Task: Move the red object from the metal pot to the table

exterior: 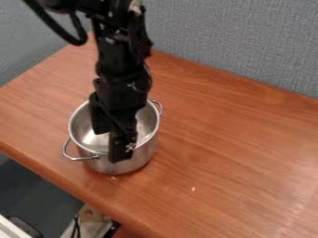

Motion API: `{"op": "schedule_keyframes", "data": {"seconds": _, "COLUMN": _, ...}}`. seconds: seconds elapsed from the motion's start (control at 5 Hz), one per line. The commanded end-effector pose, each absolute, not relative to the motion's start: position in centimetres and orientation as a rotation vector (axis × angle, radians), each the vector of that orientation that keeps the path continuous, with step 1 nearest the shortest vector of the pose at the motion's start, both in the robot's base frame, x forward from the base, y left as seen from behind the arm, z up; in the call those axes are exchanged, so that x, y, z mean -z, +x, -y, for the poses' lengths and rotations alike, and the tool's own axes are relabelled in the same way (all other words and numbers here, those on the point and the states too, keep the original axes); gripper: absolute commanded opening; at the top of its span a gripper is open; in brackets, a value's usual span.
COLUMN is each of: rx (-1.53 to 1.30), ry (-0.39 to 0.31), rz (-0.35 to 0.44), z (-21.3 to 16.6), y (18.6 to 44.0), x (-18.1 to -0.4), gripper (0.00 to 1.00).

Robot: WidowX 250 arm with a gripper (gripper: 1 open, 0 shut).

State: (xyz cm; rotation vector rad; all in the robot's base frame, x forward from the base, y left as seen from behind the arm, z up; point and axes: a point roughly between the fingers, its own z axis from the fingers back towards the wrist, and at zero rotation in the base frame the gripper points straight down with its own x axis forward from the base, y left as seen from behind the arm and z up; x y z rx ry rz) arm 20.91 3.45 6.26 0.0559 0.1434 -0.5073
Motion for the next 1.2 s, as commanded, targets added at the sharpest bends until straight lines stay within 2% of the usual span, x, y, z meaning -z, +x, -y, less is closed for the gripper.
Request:
{"op": "schedule_keyframes", "data": {"seconds": 0.0, "rx": 0.482, "ry": 0.054, "rz": -0.116, "z": -2.8, "y": 23.2, "x": -5.9, "gripper": 1.0}}
{"op": "schedule_keyframes", "data": {"seconds": 0.2, "rx": 0.503, "ry": 0.056, "rz": -0.115, "z": -3.6, "y": 23.4, "x": -5.3, "gripper": 1.0}}
{"op": "schedule_keyframes", "data": {"seconds": 0.4, "rx": 0.525, "ry": 0.059, "rz": -0.113, "z": -4.3, "y": 23.6, "x": -4.8, "gripper": 0.0}}
{"op": "schedule_keyframes", "data": {"seconds": 0.6, "rx": 0.551, "ry": 0.069, "rz": -0.102, "z": -4.8, "y": 23.8, "x": -4.8, "gripper": 0.0}}
{"op": "schedule_keyframes", "data": {"seconds": 1.0, "rx": 0.701, "ry": 0.061, "rz": -0.064, "z": -1.0, "y": 25.2, "x": -7.2, "gripper": 0.0}}
